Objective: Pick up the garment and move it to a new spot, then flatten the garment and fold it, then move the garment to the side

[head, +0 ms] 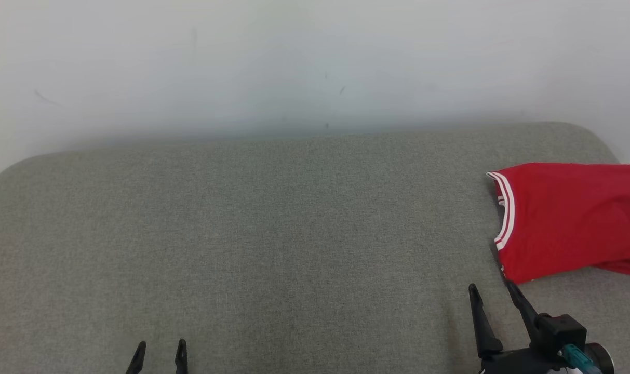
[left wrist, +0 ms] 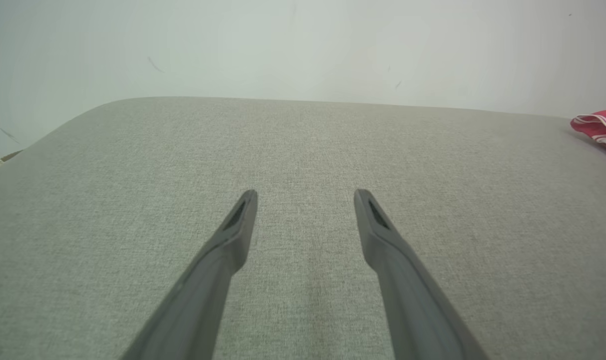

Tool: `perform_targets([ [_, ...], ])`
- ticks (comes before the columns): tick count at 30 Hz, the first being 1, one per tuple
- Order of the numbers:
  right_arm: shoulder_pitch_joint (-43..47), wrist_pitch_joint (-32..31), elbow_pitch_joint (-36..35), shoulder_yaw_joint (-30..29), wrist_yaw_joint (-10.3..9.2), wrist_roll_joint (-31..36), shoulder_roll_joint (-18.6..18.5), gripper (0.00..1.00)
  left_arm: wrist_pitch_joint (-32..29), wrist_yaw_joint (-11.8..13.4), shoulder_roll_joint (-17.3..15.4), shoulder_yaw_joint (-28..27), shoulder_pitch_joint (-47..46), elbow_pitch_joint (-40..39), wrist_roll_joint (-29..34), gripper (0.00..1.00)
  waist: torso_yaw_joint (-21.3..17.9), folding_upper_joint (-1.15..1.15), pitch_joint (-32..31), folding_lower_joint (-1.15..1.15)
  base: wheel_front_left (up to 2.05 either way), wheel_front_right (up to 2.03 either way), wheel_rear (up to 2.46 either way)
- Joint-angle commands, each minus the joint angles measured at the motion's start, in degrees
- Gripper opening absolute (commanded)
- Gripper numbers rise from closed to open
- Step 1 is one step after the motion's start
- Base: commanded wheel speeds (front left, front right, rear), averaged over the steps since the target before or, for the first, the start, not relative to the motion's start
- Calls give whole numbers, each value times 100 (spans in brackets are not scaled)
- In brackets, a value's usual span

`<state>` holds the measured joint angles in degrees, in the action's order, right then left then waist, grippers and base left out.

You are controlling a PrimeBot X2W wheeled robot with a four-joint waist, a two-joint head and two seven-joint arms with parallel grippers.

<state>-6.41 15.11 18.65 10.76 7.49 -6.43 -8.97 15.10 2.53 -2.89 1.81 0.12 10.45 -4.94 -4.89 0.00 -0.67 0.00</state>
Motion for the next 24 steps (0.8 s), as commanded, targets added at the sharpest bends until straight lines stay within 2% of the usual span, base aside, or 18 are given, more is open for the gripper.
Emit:
perform_targets([
  [1, 5, 0, 8, -3, -1, -8, 6, 0, -1, -22, 3, -4, -2, -12, -13, 0, -1, 0, -5, 0, 0, 0, 0],
  [6, 93, -27, 141, -15, -1, -124, 42, 0, -50, -35, 11, -18, -6, 175, -116, 0, 4, 0, -5, 0, 0, 0, 0],
  [7, 90, -85, 121, -59, -1, -376, 56, 0, -134, -63, 10, -69, -53, 212, -357, 0, 12, 0, -3, 0, 0, 0, 0],
  [24, 27, -517, 30, -386, -1, -2153, 143, 0, -520, -262, 8, -197, -160, 208, -2154, 0, 74, 0, 9, 0, 0, 0, 0],
])
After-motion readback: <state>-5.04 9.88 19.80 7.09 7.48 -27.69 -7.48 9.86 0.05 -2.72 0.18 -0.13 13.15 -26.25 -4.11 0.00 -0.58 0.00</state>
